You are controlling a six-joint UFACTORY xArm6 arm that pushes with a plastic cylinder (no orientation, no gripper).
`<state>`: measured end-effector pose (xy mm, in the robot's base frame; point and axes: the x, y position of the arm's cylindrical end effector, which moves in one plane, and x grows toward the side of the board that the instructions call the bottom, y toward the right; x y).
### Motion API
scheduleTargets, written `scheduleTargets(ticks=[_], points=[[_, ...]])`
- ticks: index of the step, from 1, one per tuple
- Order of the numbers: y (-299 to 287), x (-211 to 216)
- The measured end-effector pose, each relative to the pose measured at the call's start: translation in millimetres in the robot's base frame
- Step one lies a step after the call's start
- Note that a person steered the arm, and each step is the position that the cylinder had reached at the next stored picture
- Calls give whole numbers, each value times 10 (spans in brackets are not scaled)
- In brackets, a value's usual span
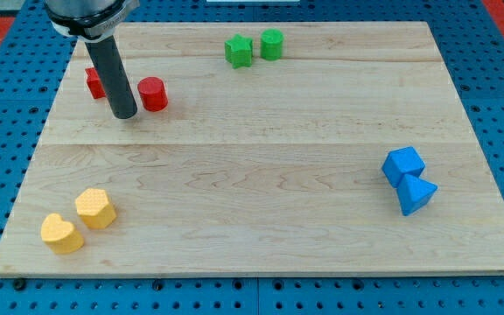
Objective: Slide the red star on to the top of the red circle
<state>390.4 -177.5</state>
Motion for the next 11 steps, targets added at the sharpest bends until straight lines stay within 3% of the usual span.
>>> scheduleTargets(ticks=[1,2,4,6,9,10,11], points=[[-175,1],[-753,9],[-825,-579],[322,-778],[254,-302],[525,-223],[985,-404]])
